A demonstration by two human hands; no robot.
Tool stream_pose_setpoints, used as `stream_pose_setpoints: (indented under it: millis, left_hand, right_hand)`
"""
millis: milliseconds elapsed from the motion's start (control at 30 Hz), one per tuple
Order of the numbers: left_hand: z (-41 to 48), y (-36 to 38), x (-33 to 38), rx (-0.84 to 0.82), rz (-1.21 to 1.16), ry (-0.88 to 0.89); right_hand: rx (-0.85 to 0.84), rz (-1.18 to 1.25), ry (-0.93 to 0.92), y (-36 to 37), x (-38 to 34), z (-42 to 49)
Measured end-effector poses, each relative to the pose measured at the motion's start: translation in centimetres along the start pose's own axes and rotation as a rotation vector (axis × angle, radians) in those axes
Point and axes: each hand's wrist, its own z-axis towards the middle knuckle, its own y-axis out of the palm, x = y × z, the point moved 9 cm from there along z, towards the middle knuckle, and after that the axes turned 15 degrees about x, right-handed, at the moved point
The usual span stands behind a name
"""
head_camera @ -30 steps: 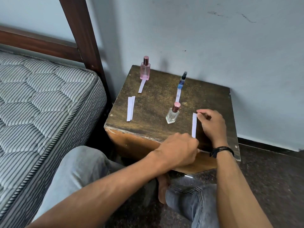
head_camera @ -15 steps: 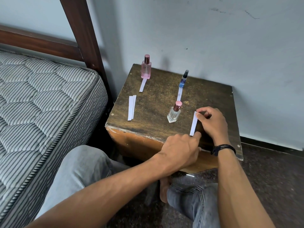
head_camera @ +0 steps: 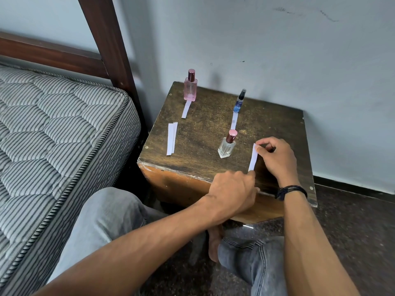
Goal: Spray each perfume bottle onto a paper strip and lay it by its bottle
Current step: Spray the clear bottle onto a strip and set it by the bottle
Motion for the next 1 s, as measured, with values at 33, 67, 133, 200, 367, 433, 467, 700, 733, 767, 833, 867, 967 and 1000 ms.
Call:
stream_pose_setpoints:
  millis: [33,67,133,200,367,433,467,700,733,767,833,867,967,1000]
  left_hand:
    - [0.04,0.0,-0.02,-0.005,0.005,0.0]
    - [0.09,0.0,-0.05,-0.006,0.01,0.001]
    - [0.09,-0.03,-0.07,-0.005,0.013,0.003]
    - [0.07,-0.04,-0.06,-0.008,0.011,0.004]
    - [0.09,0.03,-0.02,-0.022,-0.017,-0.004]
    - [0.11,0.1,-0.11,-0.03,-0.023,-0.01]
    - [0.12,0.13,-0.16,-0.033,-0.025,-0.012]
    - [0.15,0.32,-0.27,-0.064,-0.02,-0.022]
    - [0.14,0.33,-0.26,-0.067,-0.021,-0.022]
    - [0.14,0.32,-0.26,-0.069,-0.022,-0.022]
    - [0.16,0.29,-0.31,-0.072,-0.024,-0.025]
    - [0.19,0.27,-0.35,-0.073,-0.025,-0.027]
    - [0.22,0.25,-0.48,-0.085,-0.026,-0.037]
    - [0.24,0.26,-0.54,-0.09,-0.026,-0.04]
  right_hand:
    - [0.0,0.003,0.003,0.02,0.04,0.02]
    - [0.0,0.005,0.005,0.02,0.07,0.06]
    - [0.005,0.008,0.003,-0.01,0.03,0.09]
    - [0.012,-0.003,-0.006,-0.04,-0.08,0.06]
    - [0.018,-0.035,-0.025,-0.07,-0.35,0.01]
    - [0.021,-0.044,-0.027,-0.07,-0.45,-0.01]
    - [0.022,-0.047,-0.025,-0.08,-0.47,-0.02]
    - [0.033,-0.04,0.0,0.0,-0.36,0.07]
    - [0.032,-0.039,0.003,0.03,-0.35,0.07]
    - [0.029,-0.038,0.005,0.04,-0.32,0.08]
    - [0.024,-0.018,0.009,0.06,-0.29,0.14]
    - [0.02,0.002,0.013,0.06,-0.29,0.19]
    - [0.003,0.07,0.043,0.01,-0.29,0.31]
    - [-0.003,0.091,0.055,-0.05,-0.32,0.33]
